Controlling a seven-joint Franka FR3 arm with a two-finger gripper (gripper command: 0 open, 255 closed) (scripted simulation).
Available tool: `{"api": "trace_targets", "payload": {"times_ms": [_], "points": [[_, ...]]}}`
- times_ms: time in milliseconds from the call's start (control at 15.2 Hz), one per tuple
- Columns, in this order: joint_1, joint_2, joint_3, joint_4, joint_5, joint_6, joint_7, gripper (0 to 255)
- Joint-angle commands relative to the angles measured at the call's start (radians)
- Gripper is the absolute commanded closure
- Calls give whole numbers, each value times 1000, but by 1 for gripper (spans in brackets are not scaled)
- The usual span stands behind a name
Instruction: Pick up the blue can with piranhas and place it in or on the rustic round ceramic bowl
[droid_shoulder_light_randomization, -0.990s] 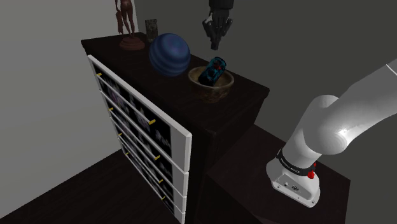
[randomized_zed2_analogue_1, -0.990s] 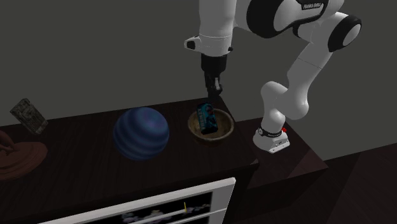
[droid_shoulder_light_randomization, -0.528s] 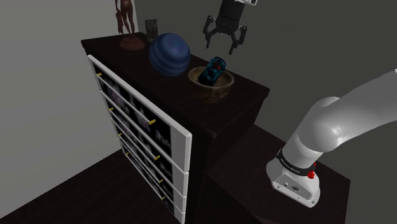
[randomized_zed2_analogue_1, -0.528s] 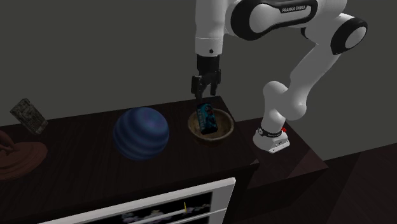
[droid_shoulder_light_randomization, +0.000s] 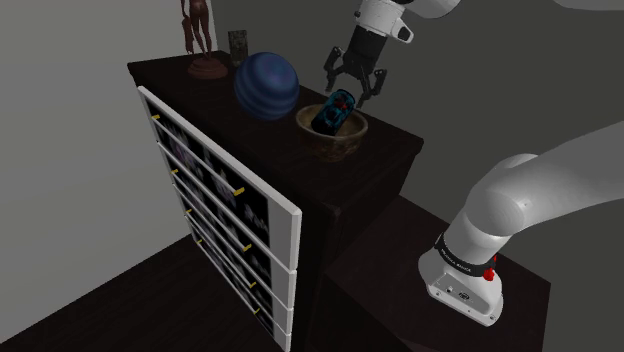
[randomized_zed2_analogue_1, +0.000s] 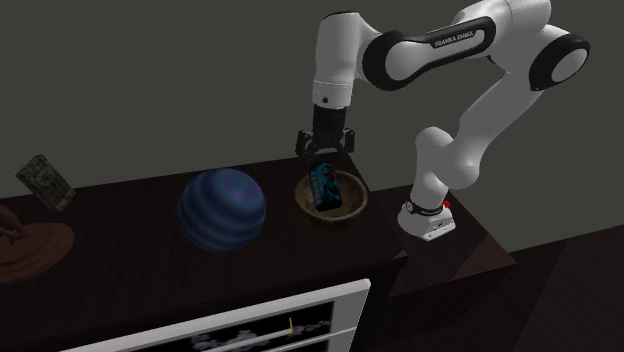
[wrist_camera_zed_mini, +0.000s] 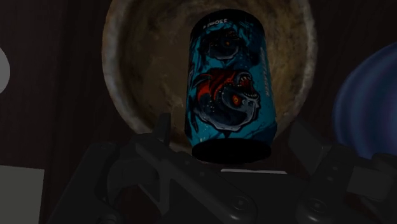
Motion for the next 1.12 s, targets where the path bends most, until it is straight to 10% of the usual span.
{"api": "trace_targets", "payload": {"times_ms": [0, 528, 594, 1056], "points": [[1, 3, 4, -16, 4, 21, 1, 0], [1, 3, 4, -16, 4, 20, 1, 0], [1, 3, 4, -16, 4, 20, 1, 255], [1, 3, 5, -17, 4, 22, 1, 255]]}}
